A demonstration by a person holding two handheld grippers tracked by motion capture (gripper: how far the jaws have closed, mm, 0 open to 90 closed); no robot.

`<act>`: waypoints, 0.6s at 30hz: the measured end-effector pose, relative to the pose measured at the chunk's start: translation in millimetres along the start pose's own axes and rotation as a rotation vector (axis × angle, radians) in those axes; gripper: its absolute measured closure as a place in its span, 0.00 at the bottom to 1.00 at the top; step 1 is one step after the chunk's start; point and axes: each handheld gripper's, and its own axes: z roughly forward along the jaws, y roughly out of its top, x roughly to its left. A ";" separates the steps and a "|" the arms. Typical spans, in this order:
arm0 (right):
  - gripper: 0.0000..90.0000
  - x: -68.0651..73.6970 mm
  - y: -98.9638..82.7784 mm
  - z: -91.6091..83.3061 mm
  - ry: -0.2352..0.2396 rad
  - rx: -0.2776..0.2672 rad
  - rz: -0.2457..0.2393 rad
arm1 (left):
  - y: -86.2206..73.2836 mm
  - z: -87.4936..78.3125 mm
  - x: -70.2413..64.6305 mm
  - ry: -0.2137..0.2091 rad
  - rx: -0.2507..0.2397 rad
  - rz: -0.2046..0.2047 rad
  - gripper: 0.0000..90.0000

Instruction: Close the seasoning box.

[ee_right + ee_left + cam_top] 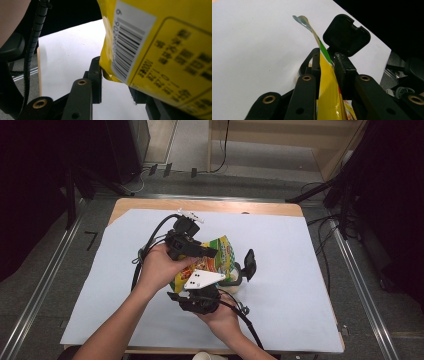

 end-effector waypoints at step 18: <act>0.76 0.2 0.4 -0.4 -0.001 0.003 -0.009 | -0.1 -0.6 0.5 -0.006 -0.002 0.000 0.88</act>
